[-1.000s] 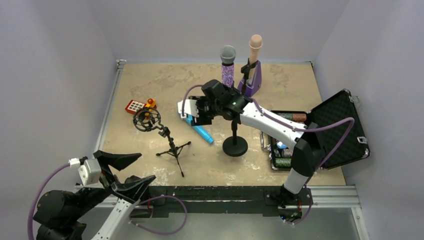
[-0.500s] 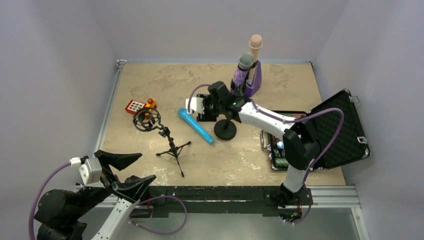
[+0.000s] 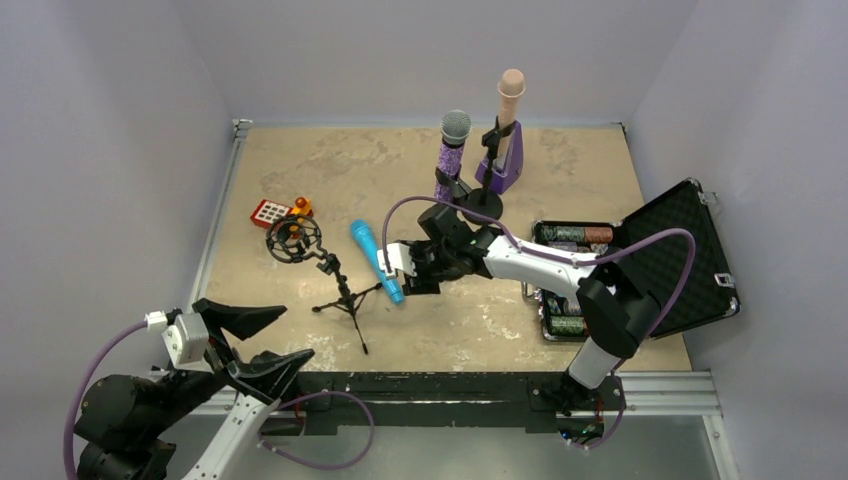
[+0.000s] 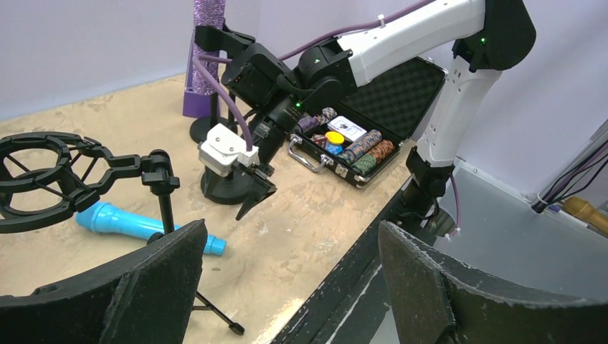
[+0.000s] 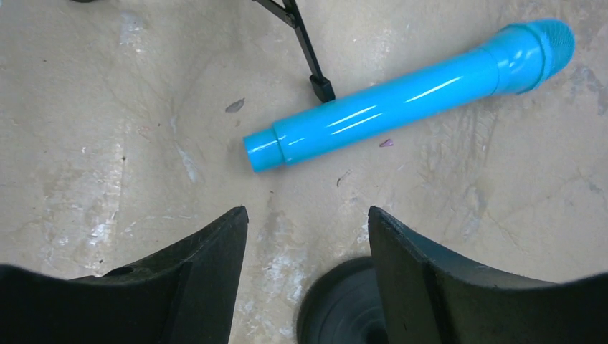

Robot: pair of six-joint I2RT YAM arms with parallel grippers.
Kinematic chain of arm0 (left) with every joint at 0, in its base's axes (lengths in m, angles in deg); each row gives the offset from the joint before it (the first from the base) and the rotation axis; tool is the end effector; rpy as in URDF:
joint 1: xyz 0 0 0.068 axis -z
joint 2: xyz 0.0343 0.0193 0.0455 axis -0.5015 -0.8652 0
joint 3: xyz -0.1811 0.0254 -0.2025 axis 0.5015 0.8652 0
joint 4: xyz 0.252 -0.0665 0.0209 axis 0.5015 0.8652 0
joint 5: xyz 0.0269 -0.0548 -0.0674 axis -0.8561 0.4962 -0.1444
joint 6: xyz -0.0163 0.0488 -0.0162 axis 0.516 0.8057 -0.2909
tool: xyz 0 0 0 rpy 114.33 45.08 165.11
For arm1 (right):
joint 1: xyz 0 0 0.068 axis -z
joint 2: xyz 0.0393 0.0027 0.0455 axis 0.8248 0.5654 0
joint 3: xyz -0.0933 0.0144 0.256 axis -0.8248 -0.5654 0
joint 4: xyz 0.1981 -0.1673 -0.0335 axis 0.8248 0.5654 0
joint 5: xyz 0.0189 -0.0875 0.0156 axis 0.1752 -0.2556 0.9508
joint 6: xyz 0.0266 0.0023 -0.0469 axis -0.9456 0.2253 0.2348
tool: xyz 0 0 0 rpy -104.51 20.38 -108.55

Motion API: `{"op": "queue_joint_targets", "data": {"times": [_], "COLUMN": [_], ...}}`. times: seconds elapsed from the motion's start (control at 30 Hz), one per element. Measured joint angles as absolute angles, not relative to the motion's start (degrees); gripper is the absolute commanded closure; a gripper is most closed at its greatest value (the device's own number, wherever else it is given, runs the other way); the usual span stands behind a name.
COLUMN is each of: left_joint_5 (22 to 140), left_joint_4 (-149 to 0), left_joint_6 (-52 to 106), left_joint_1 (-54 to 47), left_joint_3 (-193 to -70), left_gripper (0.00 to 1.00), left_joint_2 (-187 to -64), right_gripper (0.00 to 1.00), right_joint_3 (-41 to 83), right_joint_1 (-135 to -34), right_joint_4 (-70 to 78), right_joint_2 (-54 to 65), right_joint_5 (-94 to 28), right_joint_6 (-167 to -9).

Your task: Attach the microphones to the stand

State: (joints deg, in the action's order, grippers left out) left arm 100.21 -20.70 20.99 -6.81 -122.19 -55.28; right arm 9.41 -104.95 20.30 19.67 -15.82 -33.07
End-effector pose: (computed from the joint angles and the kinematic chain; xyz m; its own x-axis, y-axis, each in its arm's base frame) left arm -0.0602 0.0081 0.3877 -0.1490 -0.2359 -0.9603 0.7618 0.5917 -0.2636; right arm 0.2201 0.2797 0.2191 0.3186 -0.6629 -0.6775 -0.9453 -0.1690 -0.2791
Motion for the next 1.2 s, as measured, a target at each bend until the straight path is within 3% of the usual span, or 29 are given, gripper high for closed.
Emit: {"op": "queue_joint_targets", "data": {"times": [0.8, 1.2], "left_joint_5": [100.2, 100.2], "left_joint_4": [-20.3, -20.2], "left_joint_6": [20.6, 20.6], "left_joint_1": [-6.8, -6.8], "left_joint_3": [-122.2, -122.4], "left_gripper": [0.07, 0.07], "left_joint_2": [-55.3, -55.3], "right_gripper": [0.37, 0.37], "right_joint_3": [17.5, 24.4], "right_joint_1": [-109.3, -110.1], "right_joint_4": [36.0, 29.7], "right_joint_2": [24.9, 27.4], "right_joint_5": [-3.3, -17.4], "right_joint_6": [-41.9, -60.0]}}
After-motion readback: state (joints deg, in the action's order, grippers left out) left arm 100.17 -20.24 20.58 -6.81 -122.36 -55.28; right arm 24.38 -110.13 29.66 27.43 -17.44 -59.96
